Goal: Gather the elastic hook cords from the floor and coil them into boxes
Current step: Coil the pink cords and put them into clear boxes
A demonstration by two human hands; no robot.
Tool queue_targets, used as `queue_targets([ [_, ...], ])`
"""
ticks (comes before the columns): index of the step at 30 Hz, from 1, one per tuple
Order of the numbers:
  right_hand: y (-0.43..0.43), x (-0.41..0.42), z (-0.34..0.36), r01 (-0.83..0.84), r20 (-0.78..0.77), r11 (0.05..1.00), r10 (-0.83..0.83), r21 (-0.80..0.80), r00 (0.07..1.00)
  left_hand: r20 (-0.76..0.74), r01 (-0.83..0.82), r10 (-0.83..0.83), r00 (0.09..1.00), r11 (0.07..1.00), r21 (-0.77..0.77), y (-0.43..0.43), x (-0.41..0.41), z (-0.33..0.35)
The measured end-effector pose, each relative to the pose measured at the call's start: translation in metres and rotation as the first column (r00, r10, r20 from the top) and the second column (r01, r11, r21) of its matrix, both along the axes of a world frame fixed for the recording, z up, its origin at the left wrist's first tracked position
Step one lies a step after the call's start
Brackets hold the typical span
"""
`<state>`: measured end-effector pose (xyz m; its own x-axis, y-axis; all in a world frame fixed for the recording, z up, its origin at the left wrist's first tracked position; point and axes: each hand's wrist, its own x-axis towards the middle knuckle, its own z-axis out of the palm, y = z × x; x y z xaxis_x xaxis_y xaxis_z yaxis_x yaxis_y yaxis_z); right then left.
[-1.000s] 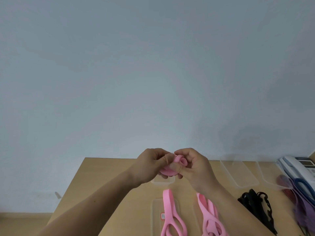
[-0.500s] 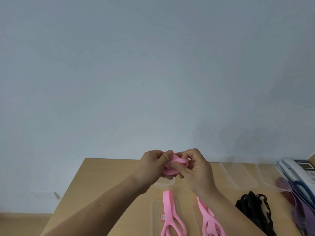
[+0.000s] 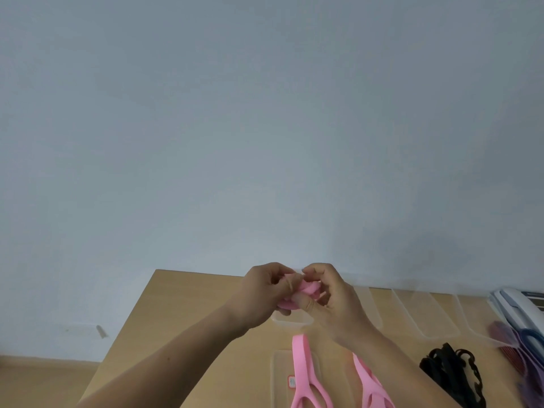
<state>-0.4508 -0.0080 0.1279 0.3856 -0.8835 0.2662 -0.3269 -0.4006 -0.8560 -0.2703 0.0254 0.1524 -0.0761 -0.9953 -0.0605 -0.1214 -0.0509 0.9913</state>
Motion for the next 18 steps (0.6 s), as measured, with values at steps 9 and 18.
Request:
queue_targets([
  [9, -0.015, 0.027, 0.0, 0.012, -0.065, 0.997, -0.007, 0.078, 0.998, -0.202, 0.044, -0.007, 0.979, 0.983, 0.177, -0.012, 0.039, -0.022],
  [18, -0.015, 0.032, -0.042, -0.05, -0.477, 0.963, -0.085, -0.264, 0.875, -0.273, 0.071, 0.024, 0.962, 0.941, 0.331, -0.034, 0.049, -0.066],
])
